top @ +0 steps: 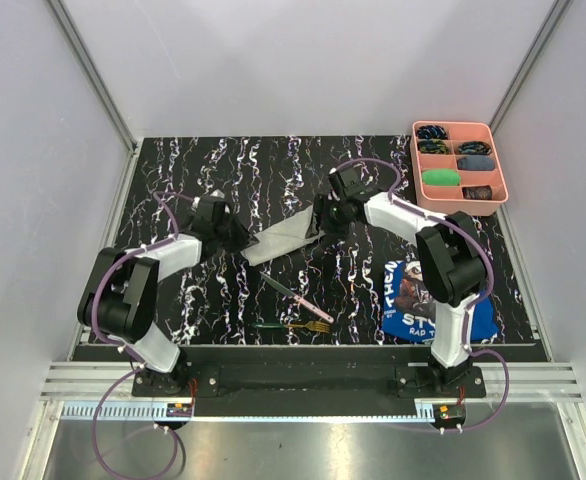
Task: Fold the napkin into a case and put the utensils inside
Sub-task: Move the smaller rectangle-folded napkin to the corner of the board.
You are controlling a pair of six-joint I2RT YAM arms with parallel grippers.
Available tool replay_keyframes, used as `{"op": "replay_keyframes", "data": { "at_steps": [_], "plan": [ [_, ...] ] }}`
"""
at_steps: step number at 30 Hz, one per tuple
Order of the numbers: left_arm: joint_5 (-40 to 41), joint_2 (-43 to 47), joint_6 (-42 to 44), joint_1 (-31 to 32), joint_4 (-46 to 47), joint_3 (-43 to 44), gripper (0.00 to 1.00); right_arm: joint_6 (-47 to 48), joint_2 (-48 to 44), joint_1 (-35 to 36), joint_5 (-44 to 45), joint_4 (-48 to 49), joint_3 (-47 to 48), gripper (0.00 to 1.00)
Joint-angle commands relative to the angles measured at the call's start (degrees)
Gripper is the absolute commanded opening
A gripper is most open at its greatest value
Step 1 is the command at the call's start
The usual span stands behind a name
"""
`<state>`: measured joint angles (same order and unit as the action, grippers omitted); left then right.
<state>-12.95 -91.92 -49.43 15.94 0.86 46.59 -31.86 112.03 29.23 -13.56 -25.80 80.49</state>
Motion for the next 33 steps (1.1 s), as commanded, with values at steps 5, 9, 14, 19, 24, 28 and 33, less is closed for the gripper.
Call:
{"op": "replay_keyframes", "data": {
  "at_steps": [5, 9, 14, 19, 24, 28, 33],
  "plan": [
    [7.15, 2.1, -0.05, -0.74, 5.38, -7.47, 0.0, -3.39, 5.29, -0.05, -8.76, 12.61, 0.28, 0.59],
    [10.04, 3.93, -2.68, -1.18, 6.42, -11.51, 0.0, -2.6, 9.6, -0.05, -11.04, 14.46, 2.47, 0.59],
    [11.19, 10.7, -6.55, -1.44, 7.31, -19.86, 0.0, -0.32, 14.52, 1.79, -13.06, 14.99, 7.31, 0.58],
    [12.77, 21.57, -12.61, -1.35, 4.07, -27.94, 0.0, 2.23, 20.93, 5.91, -16.67, 13.77, 16.26, 0.59],
    [18.92, 32.92, -15.08, -1.44, -8.03, -30.68, 0.0, 4.96, 25.17, 10.92, -19.39, 9.29, 25.93, 0.61],
    [19.29, 44.6, -15.43, -1.44, -13.95, -31.56, 0.0, 5.22, 23.69, 12.34, -19.05, 6.65, 27.53, 0.65],
    [15.6, 55.16, -11.48, -1.44, -20.11, -30.42, 0.16, 12.42, 17.09, 12.34, -9.92, -6.08, 28.31, 0.76]
  ]
}}
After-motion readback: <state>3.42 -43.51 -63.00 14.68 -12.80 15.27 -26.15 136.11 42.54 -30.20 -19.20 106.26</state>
